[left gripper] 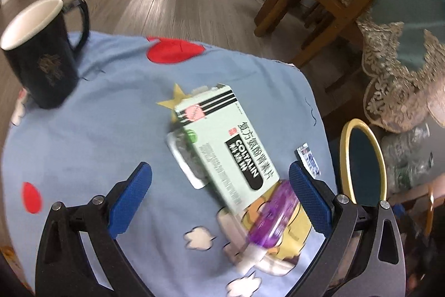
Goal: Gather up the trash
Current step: 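Return to the cushion and grasp the white-green medicine box with the left tool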
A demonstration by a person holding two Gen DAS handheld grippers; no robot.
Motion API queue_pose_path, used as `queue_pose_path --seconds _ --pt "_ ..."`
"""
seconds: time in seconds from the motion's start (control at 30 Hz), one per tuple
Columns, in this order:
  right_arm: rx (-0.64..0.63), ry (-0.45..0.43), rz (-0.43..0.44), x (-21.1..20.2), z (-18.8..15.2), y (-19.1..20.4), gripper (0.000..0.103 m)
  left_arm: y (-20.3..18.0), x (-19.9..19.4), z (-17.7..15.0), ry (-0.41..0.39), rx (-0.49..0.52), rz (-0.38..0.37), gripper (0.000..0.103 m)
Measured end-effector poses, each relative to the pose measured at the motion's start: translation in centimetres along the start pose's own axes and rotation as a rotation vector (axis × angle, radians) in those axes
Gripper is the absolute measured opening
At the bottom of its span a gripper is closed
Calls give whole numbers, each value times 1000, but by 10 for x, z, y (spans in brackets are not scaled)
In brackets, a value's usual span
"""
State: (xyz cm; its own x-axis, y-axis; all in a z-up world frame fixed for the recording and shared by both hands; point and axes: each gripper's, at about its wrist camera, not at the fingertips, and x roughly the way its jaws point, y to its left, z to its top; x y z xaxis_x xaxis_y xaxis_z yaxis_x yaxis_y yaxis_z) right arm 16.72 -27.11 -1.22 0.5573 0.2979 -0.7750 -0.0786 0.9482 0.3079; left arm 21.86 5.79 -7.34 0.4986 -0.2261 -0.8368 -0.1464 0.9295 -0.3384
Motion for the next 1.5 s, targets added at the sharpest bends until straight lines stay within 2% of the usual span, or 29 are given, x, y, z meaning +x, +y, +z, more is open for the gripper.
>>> queue_pose_path --seconds 0.1,0.3,0.47,0.5,0.63,0.7,0.8,0.97,1.13,1.17,1.23,1.3,1.5 --pt "-15 8 0 2 -2 3 98 -8 20 3 19 -41 48 97" --pt "-22 19 1 5 -3 6 98 -27 51 10 42 -87 196 97" --pt "-31 26 7 5 -4 6 98 -34 72 8 74 -61 277 97" --pt "-32 28 7 5 -4 6 98 -34 73 7 75 -57 280 94" --pt "-31 33 13 7 -4 6 98 -35 59 6 50 -29 267 73" --pt "-45 42 18 11 -4 9 98 -32 47 6 24 -26 256 50" --pt "-92 68 24 20 -4 20 98 -25 31 7 16 -19 205 36" --pt "-180 107 10 48 2 39 98 -8 10 4 -10 -20 124 27" --pt "-264 142 -2 82 12 55 93 -7 -3 7 -21 -9 53 20" --pt "-288 147 -7 89 14 59 91 -10 -6 8 -27 3 51 18" --pt "-342 166 -35 106 17 61 75 -13 -12 9 -40 24 53 17" --pt "-380 193 -64 120 18 63 64 -15 -19 10 -52 37 49 17" --pt "-458 232 -109 149 20 67 55 -15 -32 10 -71 56 52 17"
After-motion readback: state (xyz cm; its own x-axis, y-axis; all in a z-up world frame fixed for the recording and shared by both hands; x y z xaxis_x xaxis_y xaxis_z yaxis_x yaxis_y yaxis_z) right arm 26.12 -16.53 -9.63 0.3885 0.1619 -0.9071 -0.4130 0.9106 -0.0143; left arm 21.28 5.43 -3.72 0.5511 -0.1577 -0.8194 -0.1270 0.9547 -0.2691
